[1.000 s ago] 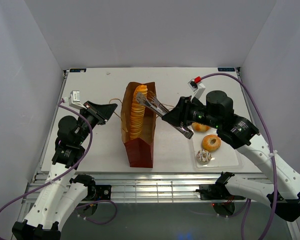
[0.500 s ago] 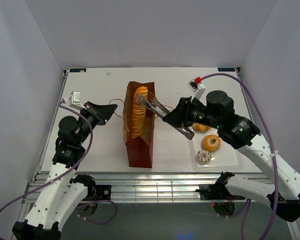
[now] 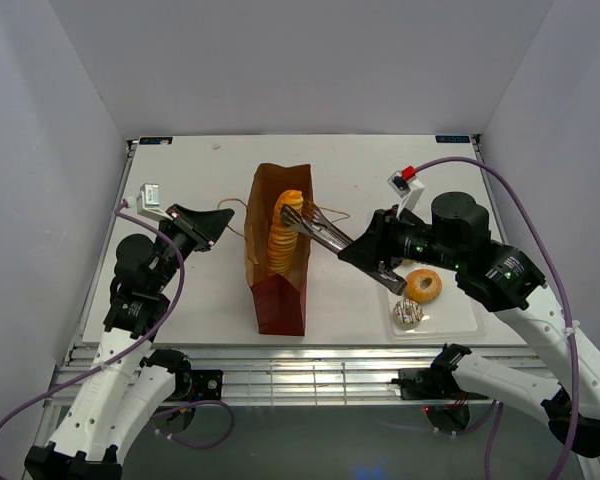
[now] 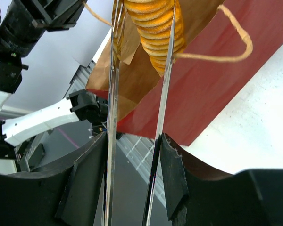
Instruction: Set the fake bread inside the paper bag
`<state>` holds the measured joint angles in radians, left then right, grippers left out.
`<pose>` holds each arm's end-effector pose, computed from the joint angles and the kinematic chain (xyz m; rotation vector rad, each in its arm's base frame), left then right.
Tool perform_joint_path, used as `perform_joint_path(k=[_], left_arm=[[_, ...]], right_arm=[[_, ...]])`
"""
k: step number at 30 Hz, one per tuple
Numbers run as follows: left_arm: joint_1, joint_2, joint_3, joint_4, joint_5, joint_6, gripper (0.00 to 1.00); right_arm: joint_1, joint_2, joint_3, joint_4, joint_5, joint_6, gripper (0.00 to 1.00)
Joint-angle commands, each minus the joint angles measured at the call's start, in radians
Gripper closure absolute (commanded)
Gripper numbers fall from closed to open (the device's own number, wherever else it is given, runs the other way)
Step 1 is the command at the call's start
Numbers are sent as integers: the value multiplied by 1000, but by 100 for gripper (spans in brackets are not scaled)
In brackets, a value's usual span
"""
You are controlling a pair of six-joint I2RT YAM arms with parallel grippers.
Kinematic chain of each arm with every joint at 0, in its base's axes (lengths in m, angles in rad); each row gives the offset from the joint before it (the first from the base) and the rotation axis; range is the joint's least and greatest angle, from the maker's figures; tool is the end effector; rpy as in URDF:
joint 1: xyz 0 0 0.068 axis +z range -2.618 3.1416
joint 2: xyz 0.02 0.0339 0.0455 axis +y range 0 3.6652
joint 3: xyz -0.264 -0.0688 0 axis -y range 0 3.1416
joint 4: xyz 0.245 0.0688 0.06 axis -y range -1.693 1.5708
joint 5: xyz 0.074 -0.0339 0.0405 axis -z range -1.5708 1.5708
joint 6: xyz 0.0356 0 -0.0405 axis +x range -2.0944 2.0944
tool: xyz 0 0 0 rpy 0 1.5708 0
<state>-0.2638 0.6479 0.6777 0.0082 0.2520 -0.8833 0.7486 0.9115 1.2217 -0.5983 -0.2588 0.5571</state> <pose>0.1531 -0.0506 0.3442 -0.2920 1.6144 -1.0898 0.1236 0.1273 0.4233 -0.3851 1.9745 1.1151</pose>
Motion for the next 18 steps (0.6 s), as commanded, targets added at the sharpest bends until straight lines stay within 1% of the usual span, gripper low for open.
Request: perform_joint_path(k=[1, 9, 14, 18], left_arm=[[-2, -5, -4, 1, 7, 1, 98], [-2, -16, -3, -2, 1, 3, 98], [-2, -16, -3, -4, 4, -2, 98], [-2, -16, -6, -2, 9, -5, 98]], right_arm=[[6, -20, 65, -4, -48, -28, 47], [6, -13, 91, -83, -69, -51, 43], [6, -14, 82, -86, -73, -49, 42], [6, -19, 94, -80, -37, -51, 43]])
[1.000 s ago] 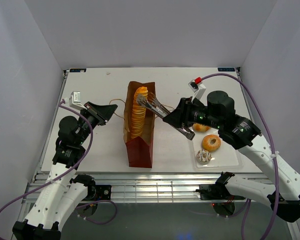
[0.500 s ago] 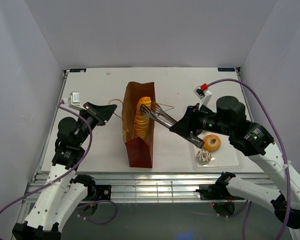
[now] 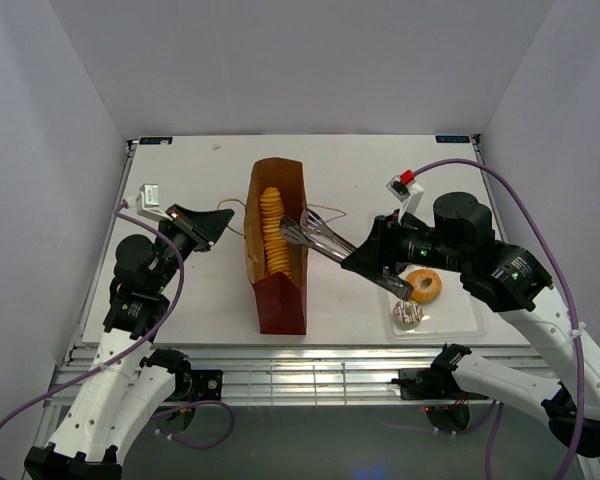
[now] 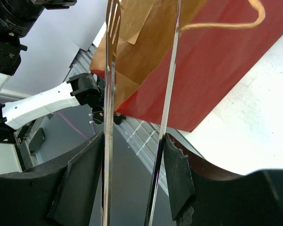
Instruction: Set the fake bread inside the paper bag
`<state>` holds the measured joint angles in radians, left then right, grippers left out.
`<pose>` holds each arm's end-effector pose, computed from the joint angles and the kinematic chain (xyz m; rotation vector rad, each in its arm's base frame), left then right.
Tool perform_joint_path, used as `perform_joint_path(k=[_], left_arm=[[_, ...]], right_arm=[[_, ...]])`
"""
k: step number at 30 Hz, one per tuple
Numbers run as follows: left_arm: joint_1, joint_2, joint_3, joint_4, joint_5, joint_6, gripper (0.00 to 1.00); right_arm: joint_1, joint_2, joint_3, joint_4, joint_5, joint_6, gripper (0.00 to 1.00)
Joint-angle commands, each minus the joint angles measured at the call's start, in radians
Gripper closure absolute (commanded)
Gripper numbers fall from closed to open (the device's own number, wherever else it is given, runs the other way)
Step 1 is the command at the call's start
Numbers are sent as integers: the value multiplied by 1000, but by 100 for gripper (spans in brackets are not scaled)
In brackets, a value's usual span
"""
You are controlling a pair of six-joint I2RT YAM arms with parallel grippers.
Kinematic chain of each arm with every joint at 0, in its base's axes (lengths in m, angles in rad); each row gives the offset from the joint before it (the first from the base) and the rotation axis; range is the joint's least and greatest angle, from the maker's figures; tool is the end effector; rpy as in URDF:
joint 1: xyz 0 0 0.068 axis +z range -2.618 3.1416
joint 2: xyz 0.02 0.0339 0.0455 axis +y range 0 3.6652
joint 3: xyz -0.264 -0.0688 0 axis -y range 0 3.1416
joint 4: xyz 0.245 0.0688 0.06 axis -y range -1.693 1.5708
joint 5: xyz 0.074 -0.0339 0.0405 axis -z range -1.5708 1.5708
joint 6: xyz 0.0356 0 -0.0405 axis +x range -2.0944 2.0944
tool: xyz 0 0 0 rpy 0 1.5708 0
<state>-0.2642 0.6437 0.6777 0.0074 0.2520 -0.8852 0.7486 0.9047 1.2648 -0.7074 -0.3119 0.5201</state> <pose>0.1522 -0.0504 0.3447 -0.2919 1.6112 -1.0923 0.1145 0.1213 0.4268 -0.4614 2.0241 1.1193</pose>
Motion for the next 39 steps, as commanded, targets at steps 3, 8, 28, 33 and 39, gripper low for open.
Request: perform_joint_path(k=[3, 8, 28, 33, 39], left_arm=[[-1, -12, -7, -1, 7, -3, 98], [-1, -10, -9, -1, 6, 0, 99], [-1, 2, -20, 20, 39, -4, 100], [-1, 4, -24, 20, 52, 0, 100], [-1, 4, -23, 9, 58, 11, 100]], right_arm=[[6, 8, 87, 42, 46, -14, 43], [8, 88, 321, -44, 222, -104, 44], [-236, 123, 135, -224, 746, -296, 44], [-451, 57, -96, -136, 597, -351, 44], [-603, 43, -268, -75, 488, -400, 43]])
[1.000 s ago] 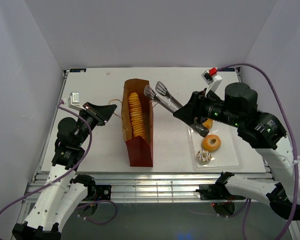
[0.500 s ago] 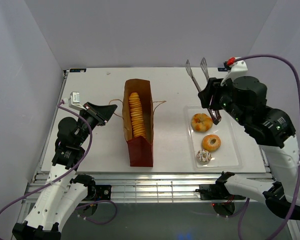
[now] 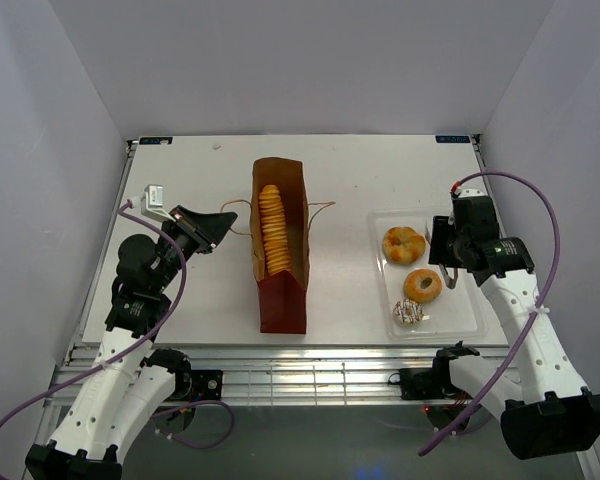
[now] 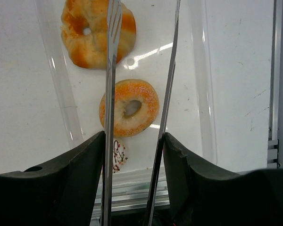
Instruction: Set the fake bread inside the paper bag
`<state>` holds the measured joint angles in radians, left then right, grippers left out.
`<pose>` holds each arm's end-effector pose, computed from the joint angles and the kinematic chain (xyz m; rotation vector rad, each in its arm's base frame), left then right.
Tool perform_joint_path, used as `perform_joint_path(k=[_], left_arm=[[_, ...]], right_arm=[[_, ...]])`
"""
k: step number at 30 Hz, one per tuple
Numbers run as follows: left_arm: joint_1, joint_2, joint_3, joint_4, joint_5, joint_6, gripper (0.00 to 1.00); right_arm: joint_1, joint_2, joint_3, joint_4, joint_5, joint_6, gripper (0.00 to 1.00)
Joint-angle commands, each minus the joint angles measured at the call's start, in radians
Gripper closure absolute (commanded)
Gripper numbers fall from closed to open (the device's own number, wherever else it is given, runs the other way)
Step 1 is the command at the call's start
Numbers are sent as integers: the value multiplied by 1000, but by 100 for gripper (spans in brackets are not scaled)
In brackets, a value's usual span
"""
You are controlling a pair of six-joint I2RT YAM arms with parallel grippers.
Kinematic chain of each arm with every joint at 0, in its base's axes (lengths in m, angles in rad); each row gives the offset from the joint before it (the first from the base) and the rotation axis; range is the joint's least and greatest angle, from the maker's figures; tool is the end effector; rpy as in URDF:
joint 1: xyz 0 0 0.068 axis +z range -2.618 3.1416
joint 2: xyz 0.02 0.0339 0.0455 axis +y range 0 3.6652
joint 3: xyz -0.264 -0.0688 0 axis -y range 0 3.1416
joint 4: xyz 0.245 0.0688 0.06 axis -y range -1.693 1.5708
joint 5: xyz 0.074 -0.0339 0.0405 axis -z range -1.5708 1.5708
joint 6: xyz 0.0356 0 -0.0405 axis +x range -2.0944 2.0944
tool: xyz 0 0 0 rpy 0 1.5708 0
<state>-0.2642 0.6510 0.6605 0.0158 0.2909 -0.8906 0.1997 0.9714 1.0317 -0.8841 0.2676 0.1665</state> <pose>0.1542 -0.0523 0.3385 -0.2714 1.6392 -1.1215 0.1838 0.0276 0.3266 0.0852 2.3600 -0.1439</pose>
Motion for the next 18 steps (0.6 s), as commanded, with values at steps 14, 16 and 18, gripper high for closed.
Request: perform_joint_path(k=[14, 16, 18], left_arm=[[-1, -16, -1, -11, 33, 22, 100], [-1, -16, -2, -10, 36, 22, 100], [-1, -14, -2, -8, 37, 21, 100]], right_arm=[[-148, -17, -127, 205, -304, 4, 37], [-157, -11, -127, 206, -323, 5, 37], [-166, -10, -134, 209, -343, 8, 36]])
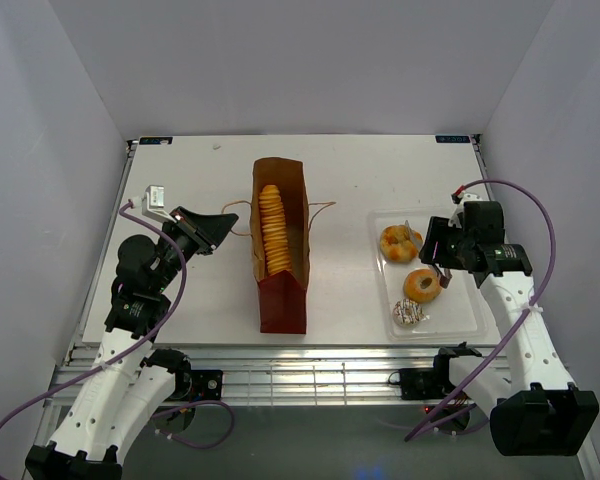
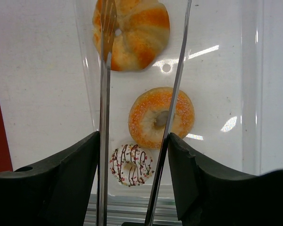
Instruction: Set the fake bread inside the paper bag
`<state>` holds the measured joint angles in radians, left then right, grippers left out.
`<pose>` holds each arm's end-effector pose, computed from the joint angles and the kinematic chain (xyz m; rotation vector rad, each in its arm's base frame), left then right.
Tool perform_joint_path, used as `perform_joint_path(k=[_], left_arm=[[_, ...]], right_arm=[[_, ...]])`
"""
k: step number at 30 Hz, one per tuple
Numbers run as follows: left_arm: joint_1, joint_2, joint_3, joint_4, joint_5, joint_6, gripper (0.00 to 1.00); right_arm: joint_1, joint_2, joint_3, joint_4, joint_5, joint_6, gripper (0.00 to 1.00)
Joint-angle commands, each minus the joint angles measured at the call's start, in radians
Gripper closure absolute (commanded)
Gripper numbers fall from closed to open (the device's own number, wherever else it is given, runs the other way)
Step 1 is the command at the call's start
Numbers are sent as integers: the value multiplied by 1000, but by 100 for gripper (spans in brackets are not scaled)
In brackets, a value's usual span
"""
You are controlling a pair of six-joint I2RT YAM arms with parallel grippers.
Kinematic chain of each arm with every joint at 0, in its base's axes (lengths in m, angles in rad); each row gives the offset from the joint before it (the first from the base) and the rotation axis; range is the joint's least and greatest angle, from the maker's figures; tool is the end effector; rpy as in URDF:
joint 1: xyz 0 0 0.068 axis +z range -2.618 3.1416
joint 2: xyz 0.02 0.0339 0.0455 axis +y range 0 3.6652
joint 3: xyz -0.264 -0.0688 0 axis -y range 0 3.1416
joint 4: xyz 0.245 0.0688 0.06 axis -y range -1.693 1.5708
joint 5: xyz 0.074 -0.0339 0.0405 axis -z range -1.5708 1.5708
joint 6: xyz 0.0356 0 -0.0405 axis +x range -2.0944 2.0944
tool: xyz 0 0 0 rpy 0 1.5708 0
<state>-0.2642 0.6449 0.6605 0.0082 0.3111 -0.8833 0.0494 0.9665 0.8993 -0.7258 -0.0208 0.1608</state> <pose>0.1525 -0.0525 0.3386 -0.2494 1.6466 -1.1305 0.1951 0.0104 0.2961 0.1217 2.3640 0.1262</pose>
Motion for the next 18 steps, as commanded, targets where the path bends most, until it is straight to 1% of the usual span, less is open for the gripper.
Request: perform_joint_path(k=[1, 13, 18], left_arm=[[-1, -5, -4, 1, 19, 14, 100], [-1, -8, -22, 9, 23, 6, 100], [-1, -8, -29, 18, 29, -6, 100]], right_arm=[[-17, -6, -7, 55, -60, 16, 36], [-37, 5, -66, 91, -114, 25, 36], [-37, 41, -71, 104, -133, 39, 36]])
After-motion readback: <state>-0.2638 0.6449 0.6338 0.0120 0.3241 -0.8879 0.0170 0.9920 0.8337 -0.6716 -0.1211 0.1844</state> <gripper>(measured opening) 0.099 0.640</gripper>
